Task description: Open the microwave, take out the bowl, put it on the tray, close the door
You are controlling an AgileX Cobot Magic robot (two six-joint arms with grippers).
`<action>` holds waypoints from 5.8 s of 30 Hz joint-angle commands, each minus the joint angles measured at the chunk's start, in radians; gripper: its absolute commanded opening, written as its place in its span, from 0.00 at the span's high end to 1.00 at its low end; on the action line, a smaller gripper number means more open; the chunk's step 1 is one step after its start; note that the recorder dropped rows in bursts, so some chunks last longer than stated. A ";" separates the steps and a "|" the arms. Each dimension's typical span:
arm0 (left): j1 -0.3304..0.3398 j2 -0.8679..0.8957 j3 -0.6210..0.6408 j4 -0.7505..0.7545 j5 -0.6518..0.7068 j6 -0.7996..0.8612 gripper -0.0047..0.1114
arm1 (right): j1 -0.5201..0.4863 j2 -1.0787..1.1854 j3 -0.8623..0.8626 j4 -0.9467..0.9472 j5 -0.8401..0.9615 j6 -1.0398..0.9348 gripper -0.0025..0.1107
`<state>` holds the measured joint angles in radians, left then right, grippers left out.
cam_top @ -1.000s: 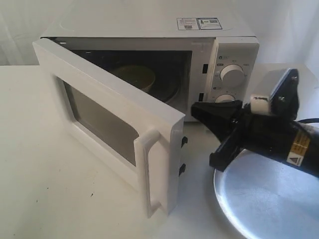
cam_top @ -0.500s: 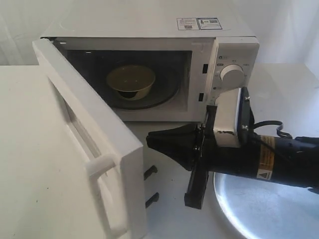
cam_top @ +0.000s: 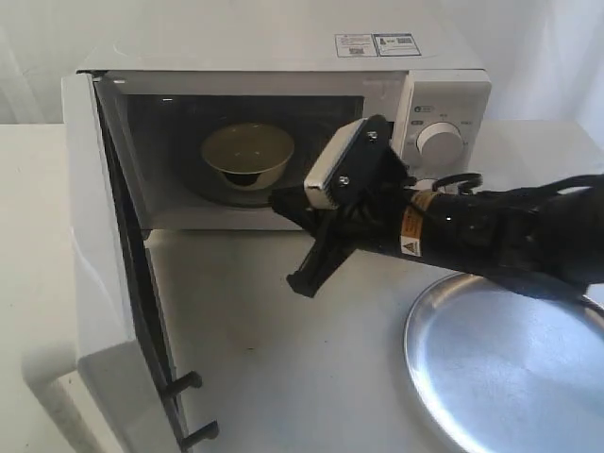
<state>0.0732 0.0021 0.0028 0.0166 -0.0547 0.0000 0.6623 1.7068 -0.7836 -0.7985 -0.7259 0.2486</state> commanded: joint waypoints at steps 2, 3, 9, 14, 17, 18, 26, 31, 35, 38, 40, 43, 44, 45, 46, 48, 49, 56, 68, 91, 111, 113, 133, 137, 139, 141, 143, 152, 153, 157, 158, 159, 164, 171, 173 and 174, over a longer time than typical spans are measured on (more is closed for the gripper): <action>0.000 -0.002 -0.003 -0.008 -0.004 0.000 0.96 | 0.033 0.121 -0.153 -0.020 0.076 -0.099 0.76; 0.000 -0.002 -0.003 -0.008 -0.004 0.000 0.96 | 0.035 0.141 -0.183 -0.020 0.095 -0.099 0.71; 0.000 -0.002 -0.003 -0.008 -0.004 0.000 0.96 | 0.040 0.266 -0.391 -0.025 0.285 -0.099 0.52; 0.000 -0.002 -0.003 -0.008 -0.004 0.000 0.96 | 0.073 0.329 -0.501 -0.069 0.370 -0.099 0.52; 0.000 -0.002 -0.003 -0.008 -0.004 0.000 0.96 | 0.095 0.361 -0.569 -0.072 0.444 -0.099 0.52; 0.000 -0.002 -0.003 -0.008 -0.004 0.000 0.96 | 0.099 0.372 -0.593 -0.074 0.466 -0.099 0.52; 0.000 -0.002 -0.003 -0.008 -0.004 0.000 0.96 | 0.122 0.453 -0.729 -0.074 0.621 -0.090 0.58; 0.000 -0.002 -0.003 -0.008 -0.004 0.000 0.96 | 0.127 0.500 -0.766 -0.074 0.635 -0.088 0.59; 0.000 -0.002 -0.003 -0.008 -0.004 0.000 0.96 | 0.132 0.506 -0.773 -0.046 0.650 -0.085 0.76; 0.000 -0.002 -0.003 -0.008 -0.004 0.000 0.96 | 0.145 0.499 -0.773 -0.036 0.657 -0.065 0.98; 0.000 -0.002 -0.003 -0.008 -0.004 0.000 0.96 | 0.163 0.482 -0.761 -0.036 0.675 -0.042 0.98; 0.000 -0.002 -0.003 -0.008 -0.004 0.000 0.96 | 0.201 0.419 -0.701 -0.034 0.710 0.009 0.98; 0.000 -0.002 -0.003 -0.008 -0.004 0.000 0.96 | 0.214 0.385 -0.678 -0.034 0.726 0.028 0.98; 0.000 -0.002 -0.003 -0.008 -0.004 0.000 0.96 | 0.232 0.348 -0.643 -0.032 0.737 0.056 0.98; 0.000 -0.002 -0.003 -0.008 -0.004 0.000 0.96 | 0.252 0.305 -0.605 -0.032 0.747 0.082 0.98; 0.000 -0.002 -0.003 -0.008 -0.004 0.000 0.96 | 0.291 0.208 -0.523 -0.032 0.756 0.120 0.98; 0.000 -0.002 -0.003 -0.008 -0.004 0.000 0.96 | 0.309 0.156 -0.474 -0.032 0.759 0.137 0.98; 0.000 -0.002 -0.003 -0.008 -0.004 0.000 0.96 | 0.402 -0.183 -0.158 0.046 1.162 0.341 0.98; 0.000 -0.002 -0.003 -0.008 -0.004 0.000 0.96 | 0.350 -0.320 0.308 -0.348 1.339 0.998 0.98; 0.000 -0.002 -0.003 -0.008 -0.004 0.000 0.96 | 0.465 -0.552 0.296 -0.804 1.179 1.359 0.97; 0.000 -0.002 -0.003 -0.008 -0.004 0.000 0.96 | 0.880 -0.090 -0.405 -0.946 1.310 1.210 0.98; 0.000 -0.002 -0.003 -0.008 -0.004 0.000 0.96 | 0.896 -0.090 -0.407 -0.946 1.392 1.124 0.98; 0.000 -0.002 -0.003 -0.008 -0.006 0.000 0.96 | 0.555 0.122 -0.394 -0.946 1.947 0.754 0.98; 0.000 -0.002 -0.003 -0.008 -0.006 0.000 0.96 | 0.433 0.120 -0.400 -0.946 1.947 0.820 0.98; 0.000 -0.002 -0.003 -0.008 -0.006 0.000 0.96 | 0.431 0.120 -0.400 -0.946 1.947 0.840 0.98; 0.000 -0.002 -0.003 -0.008 -0.006 0.000 0.96 | 0.457 0.100 -0.398 -0.944 1.947 0.878 0.98; 0.000 -0.002 -0.003 -0.008 -0.006 0.000 0.96 | 0.491 0.063 -0.384 -0.927 1.867 0.919 0.98; 0.000 -0.002 -0.003 -0.008 -0.006 0.000 0.96 | 0.622 -0.361 -0.160 -0.946 0.715 1.082 0.98; 0.000 -0.002 -0.003 -0.008 -0.006 0.000 0.96 | 0.622 -0.395 -0.136 -0.946 0.648 1.051 0.98; 0.000 -0.002 -0.003 -0.008 -0.006 0.000 0.96 | 0.622 -0.547 -0.008 -0.946 0.530 1.014 0.98; 0.000 -0.002 -0.003 -0.008 -0.006 0.000 0.96 | 0.622 -0.579 0.038 -0.920 0.502 1.012 0.98; 0.000 -0.002 -0.003 -0.008 -0.006 0.000 0.96 | 0.622 -0.591 0.063 -0.882 0.488 1.012 0.98; 0.000 -0.002 -0.003 -0.008 -0.006 0.000 0.96 | 0.622 -0.607 0.180 -0.678 0.542 1.096 0.98; 0.000 -0.002 -0.003 -0.008 -0.006 0.000 0.96 | 0.622 -0.629 0.146 -0.670 0.775 1.120 0.98; 0.000 -0.002 -0.003 -0.008 -0.006 0.000 0.96 | 0.622 -0.634 0.141 -0.669 0.933 1.202 0.98; 0.000 -0.002 -0.003 -0.008 -0.006 0.000 0.96 | 0.613 -0.643 0.141 -0.681 1.034 1.260 0.98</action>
<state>0.0732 0.0021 0.0028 0.0166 -0.0547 0.0000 1.2847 1.0814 -0.6349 -1.4780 0.0784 1.4000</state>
